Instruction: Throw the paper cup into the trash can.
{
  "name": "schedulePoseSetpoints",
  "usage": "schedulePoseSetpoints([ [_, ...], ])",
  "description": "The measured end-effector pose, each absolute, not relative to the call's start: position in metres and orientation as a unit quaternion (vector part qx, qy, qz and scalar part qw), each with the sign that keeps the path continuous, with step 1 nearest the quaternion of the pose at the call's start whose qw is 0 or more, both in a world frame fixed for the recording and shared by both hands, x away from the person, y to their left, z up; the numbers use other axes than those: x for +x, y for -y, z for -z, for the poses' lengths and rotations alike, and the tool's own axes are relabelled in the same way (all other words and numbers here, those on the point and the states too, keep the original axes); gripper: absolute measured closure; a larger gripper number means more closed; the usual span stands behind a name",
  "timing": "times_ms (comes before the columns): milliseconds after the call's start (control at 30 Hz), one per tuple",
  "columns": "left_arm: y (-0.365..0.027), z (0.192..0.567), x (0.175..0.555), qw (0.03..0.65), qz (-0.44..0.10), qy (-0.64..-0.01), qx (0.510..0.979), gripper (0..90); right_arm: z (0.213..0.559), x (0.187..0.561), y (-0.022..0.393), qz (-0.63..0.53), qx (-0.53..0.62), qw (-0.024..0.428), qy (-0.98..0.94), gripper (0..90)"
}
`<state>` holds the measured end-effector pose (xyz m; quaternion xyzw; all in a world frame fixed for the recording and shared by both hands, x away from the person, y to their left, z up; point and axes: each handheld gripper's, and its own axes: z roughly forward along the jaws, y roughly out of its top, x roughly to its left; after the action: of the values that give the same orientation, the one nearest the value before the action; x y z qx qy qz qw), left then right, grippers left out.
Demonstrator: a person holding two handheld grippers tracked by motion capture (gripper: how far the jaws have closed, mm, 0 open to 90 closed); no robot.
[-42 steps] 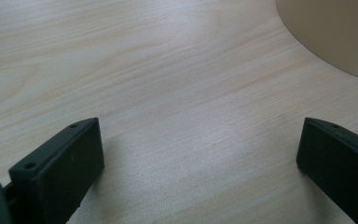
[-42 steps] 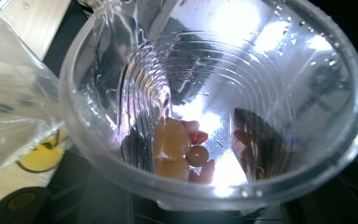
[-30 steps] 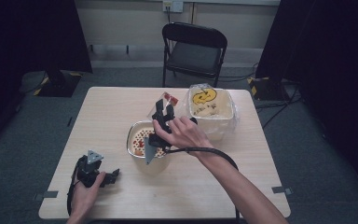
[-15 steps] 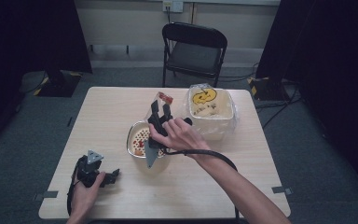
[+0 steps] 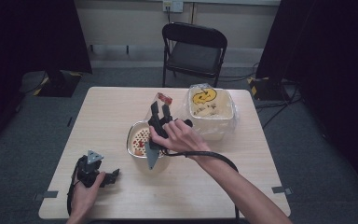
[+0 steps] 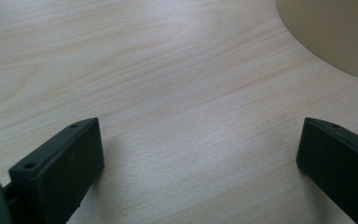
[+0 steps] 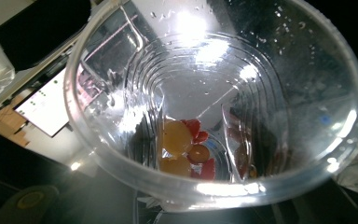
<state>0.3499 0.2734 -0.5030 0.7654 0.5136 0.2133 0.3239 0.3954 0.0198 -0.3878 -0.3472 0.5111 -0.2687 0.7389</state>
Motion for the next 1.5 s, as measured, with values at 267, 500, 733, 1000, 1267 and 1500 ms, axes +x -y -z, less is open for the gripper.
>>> schedulePoseSetpoints([
  [267, -0.273, 0.503, 0.350, 0.324, -0.213, -0.513, 0.766, 0.0, 0.397, 0.395, -0.019, 0.286, -0.357, 0.727, -0.512, 56.9],
  [500, -0.274, 0.503, 0.350, 0.323, -0.213, -0.512, 0.766, 0.0, 0.390, 0.400, -0.021, 0.289, -0.339, 0.730, -0.518, 57.8],
  [733, -0.274, 0.503, 0.350, 0.323, -0.213, -0.513, 0.767, 0.0, 0.385, 0.398, -0.023, 0.276, -0.342, 0.728, -0.527, 58.1],
  [1000, -0.273, 0.503, 0.350, 0.324, -0.213, -0.513, 0.766, 0.0, 0.379, 0.400, -0.019, 0.226, -0.303, 0.732, -0.567, 57.9],
  [1267, -0.274, 0.503, 0.350, 0.323, -0.213, -0.513, 0.766, 0.0, 0.339, 0.404, 0.002, 0.014, -0.106, 0.655, -0.748, 57.9],
  [1500, -0.274, 0.503, 0.350, 0.323, -0.213, -0.513, 0.766, 0.0, 0.307, 0.425, 0.029, -0.198, 0.071, 0.500, -0.840, 57.9],
])
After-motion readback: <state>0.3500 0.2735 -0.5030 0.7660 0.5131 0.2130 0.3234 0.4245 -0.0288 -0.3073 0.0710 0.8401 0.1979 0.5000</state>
